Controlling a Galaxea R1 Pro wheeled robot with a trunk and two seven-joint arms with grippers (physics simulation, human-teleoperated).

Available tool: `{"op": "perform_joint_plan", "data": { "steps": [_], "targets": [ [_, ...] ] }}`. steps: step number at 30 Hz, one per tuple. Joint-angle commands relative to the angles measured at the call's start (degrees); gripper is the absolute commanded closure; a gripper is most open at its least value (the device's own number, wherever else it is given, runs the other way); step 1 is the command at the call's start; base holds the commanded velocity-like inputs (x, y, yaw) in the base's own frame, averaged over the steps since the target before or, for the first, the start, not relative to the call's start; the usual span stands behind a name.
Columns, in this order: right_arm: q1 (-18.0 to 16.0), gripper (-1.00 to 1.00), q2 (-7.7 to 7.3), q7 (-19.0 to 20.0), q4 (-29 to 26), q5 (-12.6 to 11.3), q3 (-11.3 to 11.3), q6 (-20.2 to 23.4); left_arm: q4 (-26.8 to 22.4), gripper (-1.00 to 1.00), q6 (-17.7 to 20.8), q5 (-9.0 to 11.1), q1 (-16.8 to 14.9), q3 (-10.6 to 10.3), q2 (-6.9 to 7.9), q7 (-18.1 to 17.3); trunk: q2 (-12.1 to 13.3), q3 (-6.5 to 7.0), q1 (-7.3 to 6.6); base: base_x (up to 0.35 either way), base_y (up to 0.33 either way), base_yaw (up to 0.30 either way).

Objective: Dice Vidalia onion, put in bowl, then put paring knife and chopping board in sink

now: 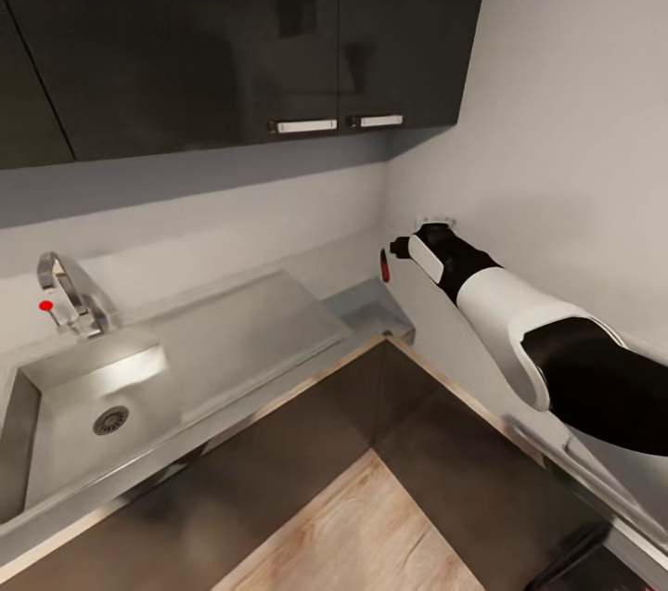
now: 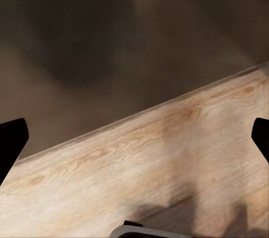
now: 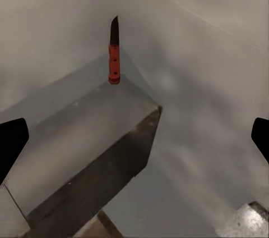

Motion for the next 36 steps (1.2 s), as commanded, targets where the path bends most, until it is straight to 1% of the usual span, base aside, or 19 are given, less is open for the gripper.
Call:
{"op": "perform_joint_plan", "data": {
  "steps": [1, 4, 16, 29, 32, 36],
  "targets": [
    [0.0, -1.00, 0.01, -0.4, -0.1, -0.6, 0.5, 0.2, -0.1, -1.00, 0.0, 0.1, 0.0, 0.1, -0.03, 0.0, -0.1, -0.11, 0.06, 0.233, 0.000, 0.000],
    [0.0, -1.00, 0.11, -0.4, -0.1, -0.6, 0.5, 0.2, -0.1, -1.00, 0.0, 0.1, 0.0, 0.1, -0.03, 0.0, -0.1, -0.11, 0.06, 0.142, 0.000, 0.000],
    [0.3, -1.00, 0.25, -0.5, -0.1, -0.6, 0.5, 0.0, -0.1, -1.00, 0.0, 0.1, 0.0, 0.1, -0.03, 0.0, -0.1, -0.11, 0.06, 0.029, 0.000, 0.000],
    [0.9, -1.00, 0.33, -0.5, -0.1, -0.6, 0.5, 0.0, -0.1, -1.00, 0.0, 0.1, 0.0, 0.1, -0.03, 0.0, -0.1, -0.11, 0.06, 0.278, -0.001, 0.000],
    [1.0, -1.00, 0.33, -0.5, -0.1, -0.6, 0.5, 0.0, 0.1, -1.00, 0.0, 0.1, 0.0, 0.0, -0.06, 0.0, -0.1, -0.11, 0.06, 0.174, -0.030, 0.000],
    [1.0, -1.00, 0.20, -0.5, -0.1, -0.5, 0.5, 0.0, 2.5, -1.00, 0.0, 0.0, 0.0, -0.2, -0.02, -0.1, -0.1, -0.11, 0.06, 0.055, -0.011, 0.000]
  ]
}}
